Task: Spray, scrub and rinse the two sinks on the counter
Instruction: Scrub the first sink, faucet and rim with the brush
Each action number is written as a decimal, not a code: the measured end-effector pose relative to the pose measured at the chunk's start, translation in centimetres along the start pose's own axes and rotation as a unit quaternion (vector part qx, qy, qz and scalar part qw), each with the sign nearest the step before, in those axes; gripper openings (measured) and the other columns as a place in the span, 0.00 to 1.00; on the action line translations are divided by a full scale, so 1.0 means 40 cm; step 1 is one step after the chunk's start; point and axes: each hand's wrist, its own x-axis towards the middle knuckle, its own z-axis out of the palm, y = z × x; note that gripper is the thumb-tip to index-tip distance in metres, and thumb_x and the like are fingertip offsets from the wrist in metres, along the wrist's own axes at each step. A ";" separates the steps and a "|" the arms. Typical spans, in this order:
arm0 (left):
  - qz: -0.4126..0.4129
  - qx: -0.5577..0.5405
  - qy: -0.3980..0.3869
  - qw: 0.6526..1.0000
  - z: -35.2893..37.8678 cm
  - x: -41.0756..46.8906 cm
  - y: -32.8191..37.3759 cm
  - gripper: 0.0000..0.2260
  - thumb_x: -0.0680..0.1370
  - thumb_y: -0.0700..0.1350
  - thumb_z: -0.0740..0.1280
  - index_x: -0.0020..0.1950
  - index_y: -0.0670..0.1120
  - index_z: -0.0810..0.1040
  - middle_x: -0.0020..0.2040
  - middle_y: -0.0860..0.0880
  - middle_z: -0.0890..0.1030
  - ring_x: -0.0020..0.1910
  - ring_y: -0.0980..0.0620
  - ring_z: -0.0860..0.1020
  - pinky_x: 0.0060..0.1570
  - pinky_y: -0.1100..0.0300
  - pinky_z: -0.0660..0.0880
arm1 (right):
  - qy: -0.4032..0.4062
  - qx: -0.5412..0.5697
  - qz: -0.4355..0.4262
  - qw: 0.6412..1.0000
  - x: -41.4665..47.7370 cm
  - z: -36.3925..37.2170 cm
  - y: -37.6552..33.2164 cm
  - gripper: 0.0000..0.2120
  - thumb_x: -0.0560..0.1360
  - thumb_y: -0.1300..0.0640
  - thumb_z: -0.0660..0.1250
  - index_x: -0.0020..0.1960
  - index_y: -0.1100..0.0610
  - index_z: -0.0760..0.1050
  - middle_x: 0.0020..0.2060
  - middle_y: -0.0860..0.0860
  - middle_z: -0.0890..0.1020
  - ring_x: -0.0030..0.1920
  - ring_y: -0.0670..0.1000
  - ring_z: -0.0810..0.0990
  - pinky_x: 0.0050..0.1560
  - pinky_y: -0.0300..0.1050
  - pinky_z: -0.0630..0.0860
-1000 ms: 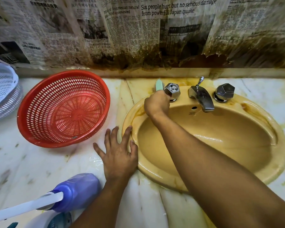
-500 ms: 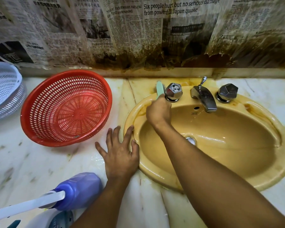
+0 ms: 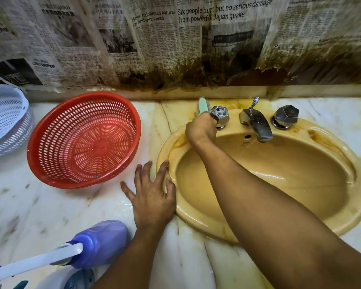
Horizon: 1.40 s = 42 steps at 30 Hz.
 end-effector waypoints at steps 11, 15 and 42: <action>0.001 0.003 -0.001 1.000 0.002 0.003 -0.002 0.27 0.81 0.61 0.47 0.81 0.66 0.59 0.81 0.51 0.61 0.83 0.49 0.52 0.77 0.30 0.41 | -0.044 -0.082 -0.065 0.994 -0.089 -0.076 0.099 0.17 0.84 0.57 0.60 0.72 0.59 0.70 0.61 0.62 0.78 0.58 0.62 0.79 0.46 0.45 0.69; 0.002 0.000 0.009 1.000 0.003 0.004 -0.002 0.26 0.80 0.61 0.48 0.80 0.65 0.62 0.80 0.51 0.63 0.82 0.48 0.54 0.76 0.29 0.43 | -0.061 -0.085 -0.076 0.992 -0.053 -0.074 0.064 0.17 0.83 0.58 0.60 0.70 0.59 0.73 0.62 0.61 0.76 0.54 0.61 0.78 0.47 0.46 0.73; 0.010 0.038 -0.034 0.999 -0.023 -0.120 -0.084 0.29 0.81 0.59 0.48 0.83 0.58 0.59 0.85 0.48 0.51 0.84 0.48 0.46 0.79 0.36 0.40 | -0.126 -0.264 -0.263 0.919 -0.080 -0.150 0.147 0.13 0.83 0.50 0.59 0.61 0.50 0.80 0.50 0.57 0.80 0.48 0.60 0.78 0.43 0.49 0.73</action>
